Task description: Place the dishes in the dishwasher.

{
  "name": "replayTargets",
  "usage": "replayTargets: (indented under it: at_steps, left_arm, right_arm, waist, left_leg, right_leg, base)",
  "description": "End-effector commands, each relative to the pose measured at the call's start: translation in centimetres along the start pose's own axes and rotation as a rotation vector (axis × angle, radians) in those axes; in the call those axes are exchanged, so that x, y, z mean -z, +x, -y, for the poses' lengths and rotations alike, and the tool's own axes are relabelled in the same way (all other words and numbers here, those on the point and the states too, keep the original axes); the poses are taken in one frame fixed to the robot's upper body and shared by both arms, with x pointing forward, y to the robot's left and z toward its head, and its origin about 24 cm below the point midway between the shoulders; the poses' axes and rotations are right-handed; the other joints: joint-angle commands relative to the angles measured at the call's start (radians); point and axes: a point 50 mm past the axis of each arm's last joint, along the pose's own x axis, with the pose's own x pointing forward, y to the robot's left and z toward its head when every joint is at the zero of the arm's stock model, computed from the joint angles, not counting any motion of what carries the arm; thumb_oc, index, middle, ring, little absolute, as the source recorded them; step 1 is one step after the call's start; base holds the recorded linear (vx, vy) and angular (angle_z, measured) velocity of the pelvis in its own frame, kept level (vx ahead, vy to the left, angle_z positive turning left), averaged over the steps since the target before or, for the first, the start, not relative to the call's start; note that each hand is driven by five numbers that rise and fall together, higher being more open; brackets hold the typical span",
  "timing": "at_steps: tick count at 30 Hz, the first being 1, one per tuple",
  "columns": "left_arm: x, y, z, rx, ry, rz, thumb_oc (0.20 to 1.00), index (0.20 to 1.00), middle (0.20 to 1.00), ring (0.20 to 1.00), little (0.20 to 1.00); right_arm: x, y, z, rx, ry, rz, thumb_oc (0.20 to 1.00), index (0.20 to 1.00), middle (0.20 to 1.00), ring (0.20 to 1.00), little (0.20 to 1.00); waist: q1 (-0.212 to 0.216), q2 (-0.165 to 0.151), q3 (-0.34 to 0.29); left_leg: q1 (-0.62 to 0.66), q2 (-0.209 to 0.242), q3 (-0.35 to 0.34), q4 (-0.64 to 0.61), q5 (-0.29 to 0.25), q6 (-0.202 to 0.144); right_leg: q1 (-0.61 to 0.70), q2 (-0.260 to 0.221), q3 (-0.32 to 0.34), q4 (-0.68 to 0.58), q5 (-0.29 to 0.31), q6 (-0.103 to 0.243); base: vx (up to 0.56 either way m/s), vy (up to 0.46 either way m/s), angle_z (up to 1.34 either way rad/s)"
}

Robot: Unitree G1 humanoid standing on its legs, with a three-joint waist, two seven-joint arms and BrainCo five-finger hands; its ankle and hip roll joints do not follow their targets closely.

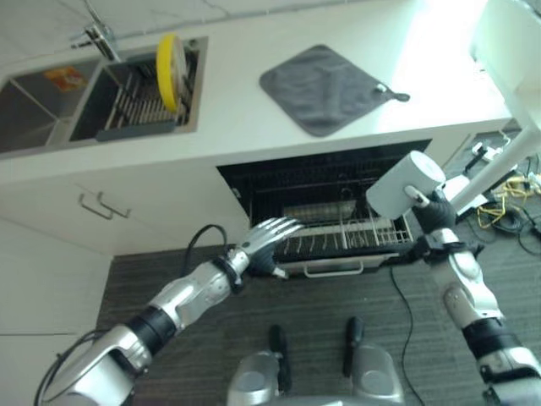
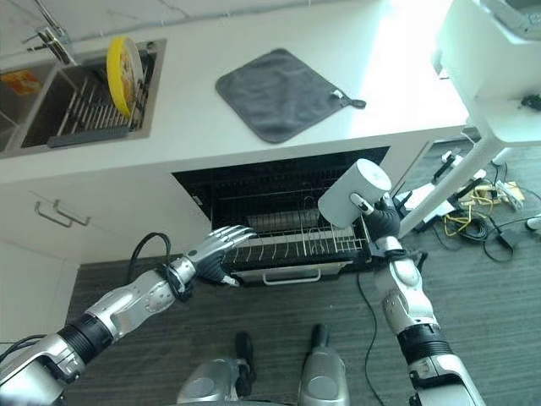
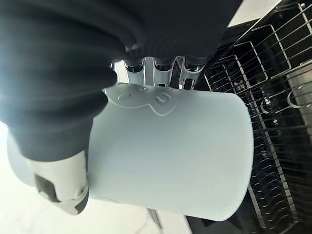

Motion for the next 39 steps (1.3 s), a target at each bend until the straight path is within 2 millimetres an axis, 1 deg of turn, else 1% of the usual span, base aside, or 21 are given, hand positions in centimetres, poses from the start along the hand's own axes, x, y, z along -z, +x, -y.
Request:
replayTargets:
  at_steps: [1, 2, 4, 5, 7, 10, 12, 14, 16, 20, 21, 25, 26, 31, 39]
  left_arm:
    - [-0.5, 0.5, -0.1, -0.023, -0.007, 0.011, 1.000, 1.000, 1.000, 1.000, 1.000]
    - [-0.2, 0.7, -0.3, -0.029, 0.013, 0.007, 1.000, 1.000, 1.000, 1.000, 1.000]
    - [0.1, 0.8, -0.7, -0.039, 0.023, 0.006, 1.000, 1.000, 1.000, 1.000, 1.000]
    - [0.3, 1.0, -1.4, -0.049, 0.036, 0.015, 1.000, 1.000, 1.000, 1.000, 1.000]
    - [0.5, 1.1, -2.0, -0.048, 0.052, 0.028, 1.000, 1.000, 1.000, 1.000, 1.000]
    - [0.7, 1.1, -2.7, -0.025, 0.073, 0.048, 1.000, 1.000, 1.000, 1.000, 1.000]
    - [0.8, 1.1, -3.2, -0.008, 0.082, 0.062, 1.000, 1.000, 1.000, 1.000, 1.000]
    - [0.3, 1.1, -3.4, 0.022, 0.124, 0.119, 1.000, 1.000, 1.000, 1.000, 1.000]
    - [-0.1, 1.4, -3.8, 0.027, 0.134, 0.152, 1.000, 1.000, 1.000, 1.000, 1.000]
    - [-0.4, 2.1, -4.6, 0.022, 0.148, 0.170, 1.000, 1.000, 1.000, 1.000, 1.000]
    - [-0.7, 2.5, -4.9, 0.026, 0.169, 0.191, 1.000, 1.000, 1.000, 1.000, 1.000]
    - [-1.2, 2.9, -5.4, 0.041, 0.215, 0.234, 1.000, 1.000, 1.000, 1.000, 1.000]
    - [-1.3, 2.9, -5.4, 0.041, 0.217, 0.235, 1.000, 1.000, 1.000, 1.000, 1.000]
    - [-1.7, 3.3, -6.5, 0.049, 0.261, 0.265, 1.000, 1.000, 1.000, 1.000, 1.000]
    - [-2.0, 3.6, -6.7, 0.045, 0.265, 0.268, 1.000, 1.000, 1.000, 1.000, 1.000]
  right_arm:
    - [-3.0, 1.8, -0.9, -0.070, -0.099, 0.091, 0.200, 0.200, 0.200, 0.200, 0.200]
    - [-3.7, 2.6, -0.7, -0.086, -0.150, 0.081, 0.200, 0.200, 0.200, 0.200, 0.200]
    - [-4.2, 3.1, -0.6, -0.092, -0.175, 0.080, 0.200, 0.200, 0.200, 0.200, 0.200]
    - [-4.9, 3.8, -0.4, -0.093, -0.196, 0.078, 0.200, 0.200, 0.200, 0.200, 0.200]
    - [-5.4, 4.3, -0.2, -0.094, -0.219, 0.071, 0.200, 0.200, 0.200, 0.200, 0.200]
    - [-5.7, 4.8, 0.1, -0.090, -0.259, 0.047, 0.200, 0.200, 0.200, 0.200, 0.200]
    - [-4.9, 5.0, 0.6, -0.090, -0.297, -0.040, 0.200, 0.200, 0.200, 0.200, 0.200]
    - [-4.7, 5.4, 1.2, -0.093, -0.345, -0.089, 0.200, 0.200, 0.200, 0.200, 0.200]
    - [-5.2, 6.2, 1.4, -0.105, -0.415, -0.112, 0.200, 0.200, 0.200, 0.200, 0.200]
    - [-6.7, 7.7, 0.9, -0.115, -0.469, -0.117, 0.200, 0.200, 0.200, 0.200, 0.200]
    - [-7.8, 8.6, 0.7, -0.104, -0.479, -0.119, 0.200, 0.200, 0.200, 0.200, 0.200]
    - [-9.7, 10.0, 0.1, -0.083, -0.489, -0.110, 0.200, 0.200, 0.200, 0.200, 0.200]
    - [-9.8, 10.1, 0.0, -0.083, -0.490, -0.108, 0.200, 0.200, 0.200, 0.200, 0.200]
    - [-11.7, 11.4, -0.9, -0.062, -0.561, -0.095, 0.200, 0.200, 0.200, 0.200, 0.200]
    - [-13.3, 12.4, -1.7, -0.009, -0.567, -0.084, 0.200, 0.200, 0.200, 0.200, 0.200]
  waist:
    - [0.012, -0.030, -0.013]
    - [0.018, -0.033, 0.005]
    - [0.022, -0.035, 0.017]
    - [0.028, -0.036, 0.034]
    - [0.035, -0.035, 0.047]
    - [0.043, -0.033, 0.061]
    - [0.048, -0.034, 0.073]
    - [0.059, -0.039, 0.082]
    - [0.073, -0.041, 0.090]
    - [0.089, -0.045, 0.102]
    - [0.099, -0.047, 0.109]
    - [0.117, -0.047, 0.116]
    - [0.118, -0.047, 0.116]
    - [0.129, -0.035, 0.116]
    - [0.143, -0.023, 0.116]
  left_leg:
    - [-0.045, 0.042, -0.002, 0.145, -0.063, -0.024]
    - [-0.073, 0.042, -0.010, 0.169, -0.065, -0.022]
    - [-0.098, 0.041, -0.014, 0.185, -0.066, -0.021]
    - [-0.131, 0.041, -0.021, 0.210, -0.068, -0.021]
    - [-0.159, 0.041, -0.026, 0.233, -0.071, -0.019]
    - [-0.188, 0.040, -0.029, 0.257, -0.073, -0.017]
    - [-0.205, 0.038, -0.030, 0.276, -0.076, -0.014]
    - [-0.221, 0.037, -0.035, 0.291, -0.078, -0.010]
    - [-0.229, 0.036, -0.039, 0.300, -0.079, -0.005]
    - [-0.248, 0.032, -0.042, 0.308, -0.080, -0.001]
    - [-0.262, 0.031, -0.045, 0.312, -0.080, 0.000]
    - [-0.291, 0.032, -0.049, 0.314, -0.077, 0.001]
    - [-0.292, 0.032, -0.049, 0.314, -0.076, 0.001]
    - [-0.321, 0.028, -0.051, 0.305, -0.068, 0.001]
    - [-0.346, 0.023, -0.054, 0.298, -0.061, 0.002]
  right_leg:
    - [0.046, -0.021, -0.065, 0.077, -0.079, 0.023]
    - [0.016, -0.019, -0.063, 0.105, -0.083, 0.017]
    - [-0.008, -0.018, -0.060, 0.121, -0.085, 0.014]
    - [-0.040, -0.019, -0.058, 0.146, -0.087, 0.010]
    - [-0.067, -0.022, -0.058, 0.169, -0.089, 0.006]
    - [-0.097, -0.026, -0.058, 0.198, -0.092, 0.003]
    - [-0.115, -0.028, -0.055, 0.217, -0.093, 0.003]
    - [-0.129, -0.032, -0.052, 0.232, -0.092, 0.002]
    - [-0.139, -0.037, -0.054, 0.245, -0.092, 0.003]
    - [-0.157, -0.040, -0.054, 0.255, -0.089, 0.007]
    - [-0.170, -0.040, -0.053, 0.259, -0.088, 0.007]
    - [-0.193, -0.036, -0.057, 0.258, -0.083, 0.006]
    - [-0.195, -0.036, -0.057, 0.258, -0.083, 0.006]
    - [-0.224, -0.036, -0.053, 0.249, -0.074, 0.006]
    - [-0.249, -0.040, -0.053, 0.243, -0.062, 0.010]
  base:
    - [-0.09, -0.068, 0.12]
    - [-0.06, -0.040, 0.10]
    - [-0.11, -0.041, 0.05]
    - [-0.17, -0.033, 0.03]
    - [-0.12, -0.014, 0.01]
    - [-0.08, 0.002, 0.00]
    - [-0.08, 0.007, 0.03]
    - [-0.06, -0.014, 0.03]
    - [-0.01, -0.007, 0.02]
    - [-0.05, -0.010, 0.02]
    - [-0.07, -0.020, 0.02]
    - [-0.05, -0.013, 0.03]
    - [-0.02, 0.010, 0.05]
    - [-0.03, 0.038, 0.08]
    - [-0.02, 0.025, 0.05]
